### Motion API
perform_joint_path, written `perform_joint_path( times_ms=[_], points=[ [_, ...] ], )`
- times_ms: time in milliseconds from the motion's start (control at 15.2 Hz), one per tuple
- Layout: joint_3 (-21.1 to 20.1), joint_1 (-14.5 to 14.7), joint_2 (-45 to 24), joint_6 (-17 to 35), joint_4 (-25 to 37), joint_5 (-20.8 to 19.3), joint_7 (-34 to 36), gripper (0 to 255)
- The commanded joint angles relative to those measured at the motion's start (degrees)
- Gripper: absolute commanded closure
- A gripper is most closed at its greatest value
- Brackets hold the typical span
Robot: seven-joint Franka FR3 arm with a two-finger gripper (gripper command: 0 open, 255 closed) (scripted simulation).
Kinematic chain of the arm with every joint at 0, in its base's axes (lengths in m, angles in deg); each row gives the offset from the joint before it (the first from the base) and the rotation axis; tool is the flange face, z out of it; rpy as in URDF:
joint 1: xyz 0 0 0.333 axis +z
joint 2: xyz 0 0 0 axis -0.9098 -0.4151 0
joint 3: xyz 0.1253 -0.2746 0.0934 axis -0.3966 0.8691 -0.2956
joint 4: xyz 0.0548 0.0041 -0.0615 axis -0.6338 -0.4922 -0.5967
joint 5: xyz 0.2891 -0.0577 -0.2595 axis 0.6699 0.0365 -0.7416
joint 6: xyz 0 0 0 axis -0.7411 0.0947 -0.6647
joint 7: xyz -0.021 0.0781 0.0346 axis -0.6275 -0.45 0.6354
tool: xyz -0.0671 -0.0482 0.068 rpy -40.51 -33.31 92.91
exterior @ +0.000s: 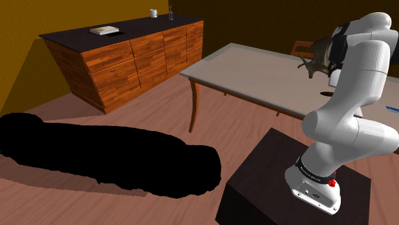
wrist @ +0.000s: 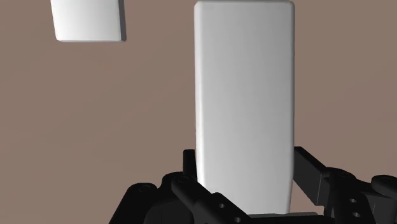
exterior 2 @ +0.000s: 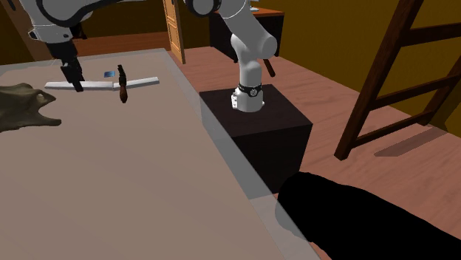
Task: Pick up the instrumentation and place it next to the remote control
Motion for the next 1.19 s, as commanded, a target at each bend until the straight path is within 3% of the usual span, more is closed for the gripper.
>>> perform_joint_path(
  times_ms=[0,594,1122],
  points=[
    [-0.03,0.0,-0.36,1.39,-1.08,0.13,-0.17,255],
    [-0.59,0.29,-2.27,7.41,-5.38,1.02,-0.84,255],
    [-0.56,0.31,-2.27,7.41,-5.37,1.04,-0.85,255]
  ],
)
